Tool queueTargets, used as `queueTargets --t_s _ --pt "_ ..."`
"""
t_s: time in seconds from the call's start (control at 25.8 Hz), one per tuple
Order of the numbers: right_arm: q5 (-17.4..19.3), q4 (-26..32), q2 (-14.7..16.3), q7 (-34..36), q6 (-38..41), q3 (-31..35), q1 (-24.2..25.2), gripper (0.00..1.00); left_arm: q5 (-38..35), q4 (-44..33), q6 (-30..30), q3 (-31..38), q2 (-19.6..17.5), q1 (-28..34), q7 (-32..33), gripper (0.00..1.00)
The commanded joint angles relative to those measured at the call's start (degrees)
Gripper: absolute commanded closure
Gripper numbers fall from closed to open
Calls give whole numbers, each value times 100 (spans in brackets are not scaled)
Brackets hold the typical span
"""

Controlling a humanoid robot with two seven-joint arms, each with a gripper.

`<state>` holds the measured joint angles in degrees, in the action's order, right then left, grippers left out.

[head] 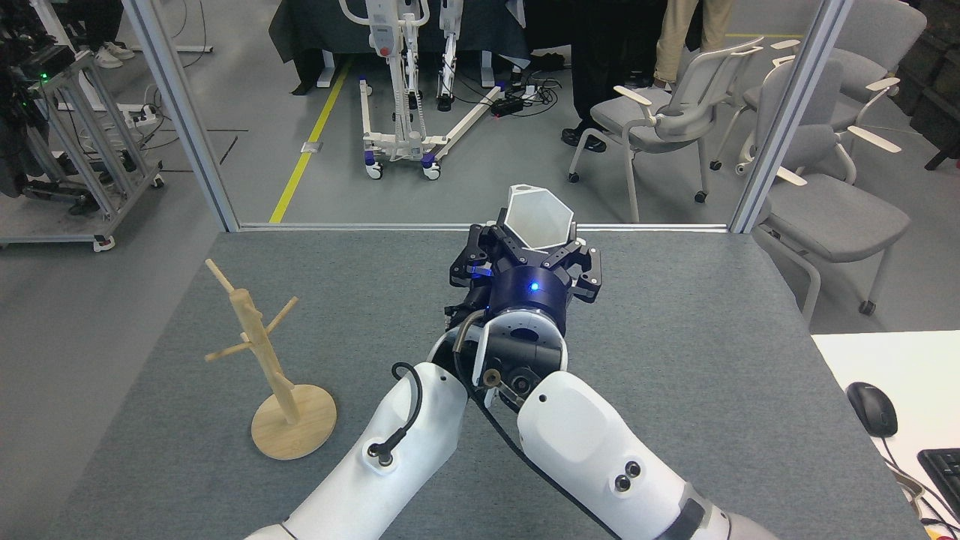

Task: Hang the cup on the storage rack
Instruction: 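Grasp the cup with the left gripper and open the right gripper, then withdraw the right gripper and lower the cup toward the wooden stand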

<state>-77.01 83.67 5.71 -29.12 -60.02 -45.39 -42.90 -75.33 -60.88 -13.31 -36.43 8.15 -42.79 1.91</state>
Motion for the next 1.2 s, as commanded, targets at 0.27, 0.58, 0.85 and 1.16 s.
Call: queueTargets --t_s 0.27,0.58,0.85,1.16 --pt "-350 263 0 -14 148 4 27 2 -26 -196 180 -5 -6 104 -51 93" --pt "-666 861 70 73 957 215 150 1 -44 -267 197 -5 -6 192 -86 95" --pt "-666 1028 334 970 1739 1015 212 1 -70 -372 197 -5 -6 289 -104 95" --pt "-403 826 844 2042 3831 3133 1478 1 -114 -715 197 -5 -67 596 -121 99"
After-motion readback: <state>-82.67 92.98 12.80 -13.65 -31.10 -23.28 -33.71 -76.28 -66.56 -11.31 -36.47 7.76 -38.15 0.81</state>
